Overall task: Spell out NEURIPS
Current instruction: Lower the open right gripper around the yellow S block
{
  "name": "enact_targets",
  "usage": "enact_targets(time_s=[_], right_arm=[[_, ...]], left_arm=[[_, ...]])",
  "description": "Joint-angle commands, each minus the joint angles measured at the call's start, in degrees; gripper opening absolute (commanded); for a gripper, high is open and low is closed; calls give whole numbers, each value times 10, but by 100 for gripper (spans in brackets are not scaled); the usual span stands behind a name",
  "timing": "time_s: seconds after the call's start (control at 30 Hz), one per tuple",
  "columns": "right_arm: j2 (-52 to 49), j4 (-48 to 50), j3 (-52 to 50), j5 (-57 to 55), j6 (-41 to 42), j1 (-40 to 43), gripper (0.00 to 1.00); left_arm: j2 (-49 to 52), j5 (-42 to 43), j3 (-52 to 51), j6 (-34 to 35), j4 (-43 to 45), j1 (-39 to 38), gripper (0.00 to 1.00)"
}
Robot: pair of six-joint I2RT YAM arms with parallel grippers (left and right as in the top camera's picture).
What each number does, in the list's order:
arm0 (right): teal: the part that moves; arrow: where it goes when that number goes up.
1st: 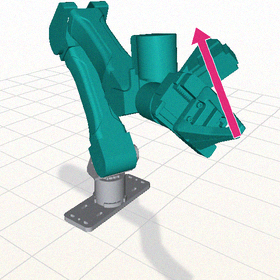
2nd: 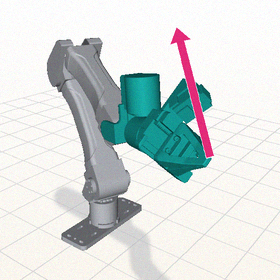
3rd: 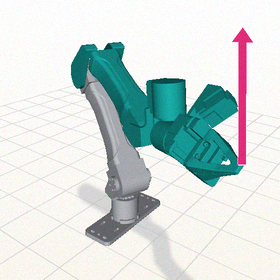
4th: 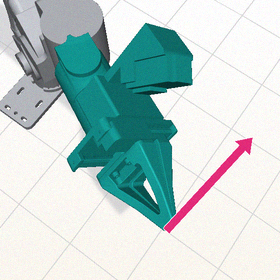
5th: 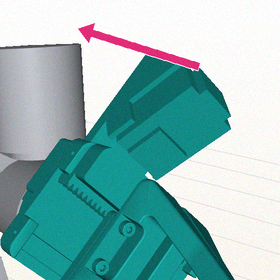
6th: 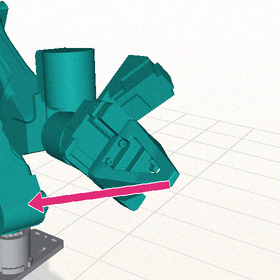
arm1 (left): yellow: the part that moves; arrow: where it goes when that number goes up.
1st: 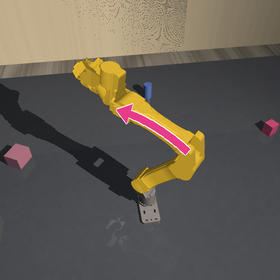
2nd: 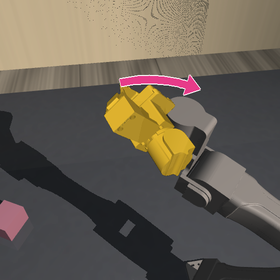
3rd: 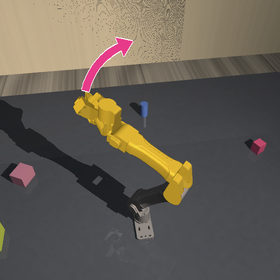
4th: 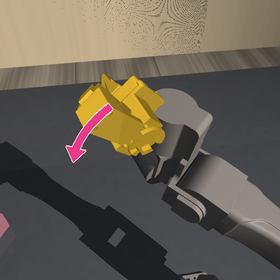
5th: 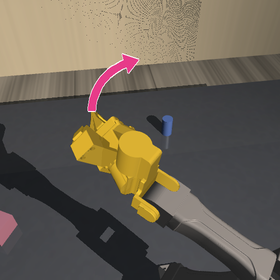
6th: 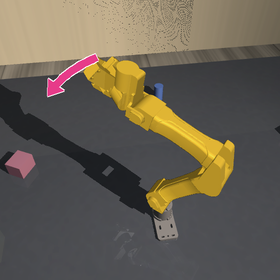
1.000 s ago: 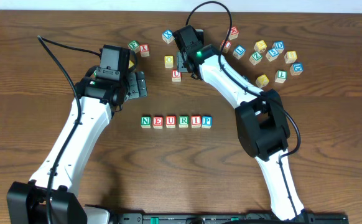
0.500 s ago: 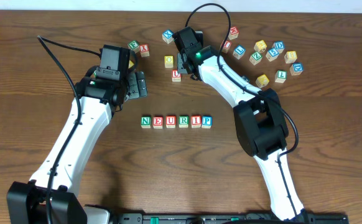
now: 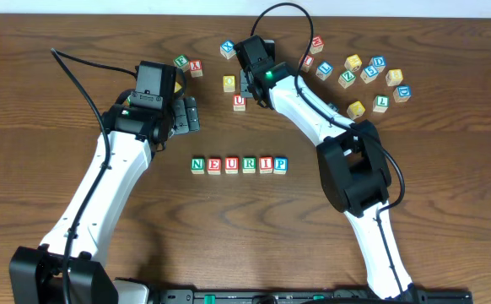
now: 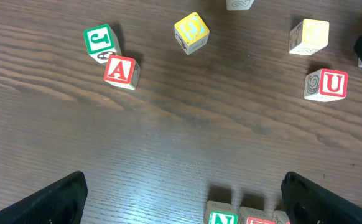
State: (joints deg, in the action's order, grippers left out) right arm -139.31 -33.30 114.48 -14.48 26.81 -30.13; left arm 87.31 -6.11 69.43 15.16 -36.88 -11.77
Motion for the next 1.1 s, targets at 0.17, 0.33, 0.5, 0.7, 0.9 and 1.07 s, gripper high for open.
enact_targets(time_s=[0.17, 0.33, 0.5, 0.7, 0.9, 1.07], right_arm=[[-24, -1, 9, -15, 11, -3, 54], [-29, 1, 9, -15, 11, -3, 51], [-29, 8, 9, -15, 11, -2, 48], [-29, 18, 9, -15, 10, 5, 45], [-29, 28, 9, -19, 10, 14, 44], [-29, 28, 9, -19, 10, 23, 44]], left_arm=[[-10, -1, 17, -1, -1, 1, 98], [-10, -1, 17, -1, -1, 1, 98], [-10, -1, 17, -1, -1, 1, 98], [-10, -1, 17, -1, -1, 1, 98], [-10, -1, 17, -1, -1, 1, 98], [-10, -1, 17, -1, -1, 1, 98]])
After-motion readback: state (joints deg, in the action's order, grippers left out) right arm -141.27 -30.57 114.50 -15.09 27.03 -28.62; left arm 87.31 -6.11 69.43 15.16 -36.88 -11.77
